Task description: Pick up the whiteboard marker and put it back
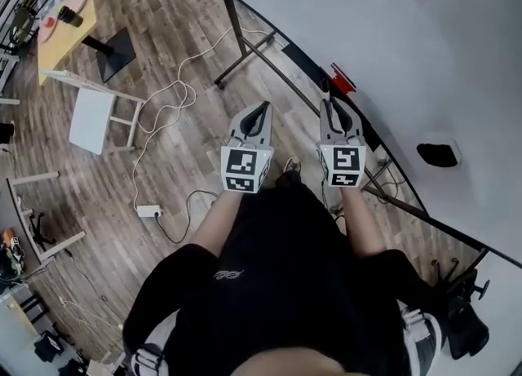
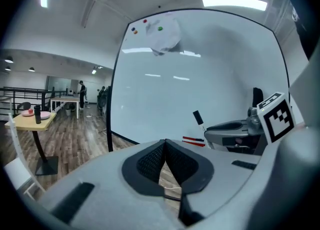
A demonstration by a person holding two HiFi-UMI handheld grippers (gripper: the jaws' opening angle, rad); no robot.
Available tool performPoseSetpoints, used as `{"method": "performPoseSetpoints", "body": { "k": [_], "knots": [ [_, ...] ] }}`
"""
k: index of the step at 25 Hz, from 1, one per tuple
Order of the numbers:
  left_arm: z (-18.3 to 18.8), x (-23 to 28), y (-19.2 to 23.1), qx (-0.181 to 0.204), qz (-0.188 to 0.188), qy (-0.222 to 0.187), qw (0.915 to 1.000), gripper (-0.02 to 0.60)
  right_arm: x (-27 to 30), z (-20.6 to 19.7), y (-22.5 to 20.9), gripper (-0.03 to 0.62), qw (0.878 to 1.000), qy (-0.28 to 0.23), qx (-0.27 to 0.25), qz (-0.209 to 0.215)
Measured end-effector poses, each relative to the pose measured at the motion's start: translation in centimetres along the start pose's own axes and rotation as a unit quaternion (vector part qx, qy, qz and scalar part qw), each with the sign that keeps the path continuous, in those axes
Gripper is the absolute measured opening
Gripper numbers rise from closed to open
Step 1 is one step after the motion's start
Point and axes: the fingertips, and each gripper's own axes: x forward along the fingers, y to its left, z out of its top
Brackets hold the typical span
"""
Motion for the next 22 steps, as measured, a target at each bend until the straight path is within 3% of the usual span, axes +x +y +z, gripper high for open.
{"method": "performPoseSetpoints", "body": {
  "k": [2,7,14,22],
  "knots": [
    [0.9,-0.3,0.2,0.001,0.006,-0.020,0.9998,0.007,-0.6,2.1,0.9,0.055,0.998,-0.044,0.033,0.008],
    [2.5,-1.3,0.0,0.001,0.017,-0.053,0.9984,0.006,-2.0,5.5,3.7,0.055,0.993,-0.109,0.022,0.039],
    [2.9,-3.9,1.5,0.003,0.052,-0.057,0.9970,0.007,-2.4,7.2,7.4,0.055,0.988,-0.124,0.024,0.093],
    [3.0,-9.3,7.1,-0.020,0.145,-0.071,0.9867,0.008,-0.5,9.9,15.6,0.055,0.969,-0.141,-0.008,0.205]
  ]
}}
